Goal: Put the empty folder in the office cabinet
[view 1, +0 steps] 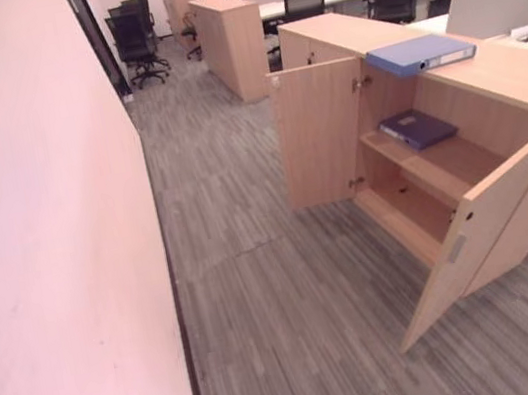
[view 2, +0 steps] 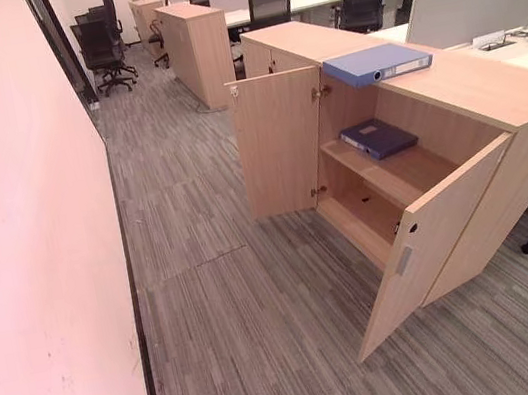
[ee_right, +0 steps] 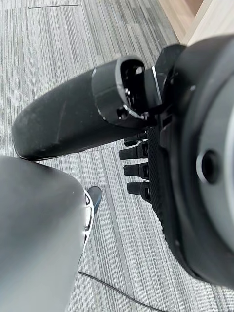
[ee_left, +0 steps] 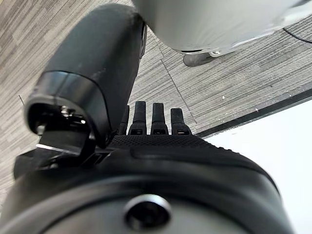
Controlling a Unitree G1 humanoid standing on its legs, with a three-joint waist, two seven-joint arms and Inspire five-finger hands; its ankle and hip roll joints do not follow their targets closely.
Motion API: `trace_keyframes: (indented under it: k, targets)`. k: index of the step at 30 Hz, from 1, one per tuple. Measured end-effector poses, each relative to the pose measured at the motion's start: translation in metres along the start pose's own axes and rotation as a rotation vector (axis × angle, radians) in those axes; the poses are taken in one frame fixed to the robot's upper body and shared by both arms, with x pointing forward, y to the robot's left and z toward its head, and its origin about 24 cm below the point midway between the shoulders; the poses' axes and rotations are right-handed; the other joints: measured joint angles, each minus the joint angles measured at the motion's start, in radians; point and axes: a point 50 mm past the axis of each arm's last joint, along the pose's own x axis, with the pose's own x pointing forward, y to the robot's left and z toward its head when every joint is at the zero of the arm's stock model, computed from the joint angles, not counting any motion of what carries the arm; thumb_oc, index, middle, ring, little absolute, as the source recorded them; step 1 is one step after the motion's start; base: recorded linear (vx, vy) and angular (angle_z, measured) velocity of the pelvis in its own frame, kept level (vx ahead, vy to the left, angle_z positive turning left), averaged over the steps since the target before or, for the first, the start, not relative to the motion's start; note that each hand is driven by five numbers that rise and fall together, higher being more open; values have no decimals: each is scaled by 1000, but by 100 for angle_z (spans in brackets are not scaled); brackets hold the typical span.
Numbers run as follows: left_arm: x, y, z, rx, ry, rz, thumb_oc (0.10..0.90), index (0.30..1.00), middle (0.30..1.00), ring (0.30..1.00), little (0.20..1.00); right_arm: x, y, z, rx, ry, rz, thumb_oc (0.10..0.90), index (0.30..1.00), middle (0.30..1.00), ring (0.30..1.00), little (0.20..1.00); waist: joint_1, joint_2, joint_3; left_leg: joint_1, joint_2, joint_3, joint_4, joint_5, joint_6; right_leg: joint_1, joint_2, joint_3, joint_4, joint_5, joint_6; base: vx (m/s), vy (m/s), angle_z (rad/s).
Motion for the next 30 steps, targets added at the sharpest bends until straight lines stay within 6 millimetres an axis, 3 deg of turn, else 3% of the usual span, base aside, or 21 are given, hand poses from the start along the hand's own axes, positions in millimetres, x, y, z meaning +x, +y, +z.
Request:
trace_keyframes:
  k: [13,30]
  targets:
    - [0,-1,2,-55,-7,-31,800,900,900,900,900,0,-2,4,-3,-13,0,800,900,900,900,900,1,1,32,16,0,-1,-2,-6,-9,34,5,-3,-35,8,2,0,-3,1]
    - [2,-1,-3,-63,47,-44,800,900,900,900,900,0,-1,2,-28,5,7,800,900,900,900,900,-3,-7,30,32,5,6,-3,-21,-22,66,13,4,-63,26,-1,6,-15,-1]
